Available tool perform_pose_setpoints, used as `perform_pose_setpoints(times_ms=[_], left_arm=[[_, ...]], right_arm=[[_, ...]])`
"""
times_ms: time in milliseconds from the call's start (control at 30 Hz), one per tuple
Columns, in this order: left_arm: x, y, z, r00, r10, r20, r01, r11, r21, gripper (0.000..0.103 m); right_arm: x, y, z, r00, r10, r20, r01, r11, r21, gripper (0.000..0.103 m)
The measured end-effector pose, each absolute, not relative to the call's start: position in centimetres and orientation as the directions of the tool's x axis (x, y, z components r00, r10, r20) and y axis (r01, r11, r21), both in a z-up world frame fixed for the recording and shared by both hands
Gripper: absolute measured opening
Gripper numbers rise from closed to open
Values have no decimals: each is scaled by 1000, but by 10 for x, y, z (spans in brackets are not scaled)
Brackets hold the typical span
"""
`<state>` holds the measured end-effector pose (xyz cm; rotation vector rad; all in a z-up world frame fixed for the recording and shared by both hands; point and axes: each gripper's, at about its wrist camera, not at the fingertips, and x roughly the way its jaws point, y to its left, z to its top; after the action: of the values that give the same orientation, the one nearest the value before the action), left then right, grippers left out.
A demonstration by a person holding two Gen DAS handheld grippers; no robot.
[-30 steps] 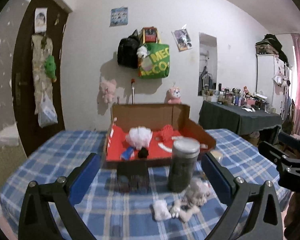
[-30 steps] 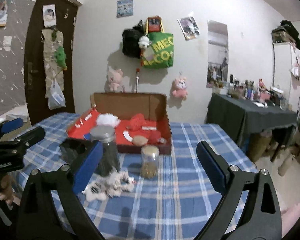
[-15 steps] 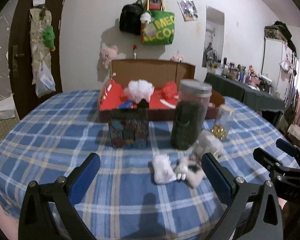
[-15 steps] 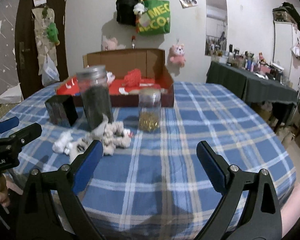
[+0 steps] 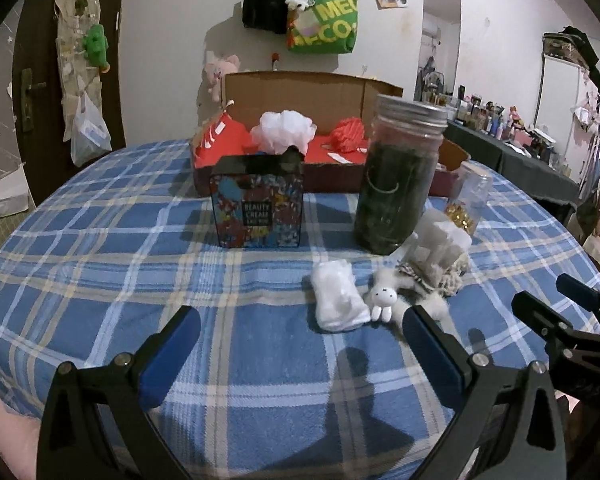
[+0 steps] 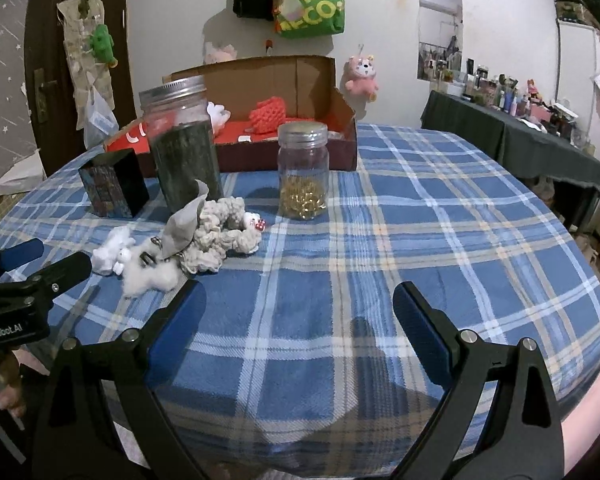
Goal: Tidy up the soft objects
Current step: 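Withdraw both tools from the box back toward the table items, then grasp the white plush with left tool while right tool grasps cream knitted plush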
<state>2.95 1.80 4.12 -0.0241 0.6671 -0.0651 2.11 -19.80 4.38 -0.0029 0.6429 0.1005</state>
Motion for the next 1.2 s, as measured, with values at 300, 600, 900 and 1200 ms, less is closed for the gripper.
perform_pose_setpoints(times_ms=[300,600,900,1200], left_arm=[[35,17,37,766,-68,-639,58,998,-37,103],[50,21,36,739,-85,-668,61,996,-59,103],[73,21,32,690,-87,-719,98,995,-27,93],[82,17,28,655,-159,-739,189,981,-44,34]], right_arm=[[30,-200,39,775,114,-621,-100,993,58,96],[50,-194,36,741,162,-652,-149,986,76,96],[88,-179,30,658,214,-722,-220,972,87,95],[107,-169,34,588,406,-700,-337,909,245,24]])
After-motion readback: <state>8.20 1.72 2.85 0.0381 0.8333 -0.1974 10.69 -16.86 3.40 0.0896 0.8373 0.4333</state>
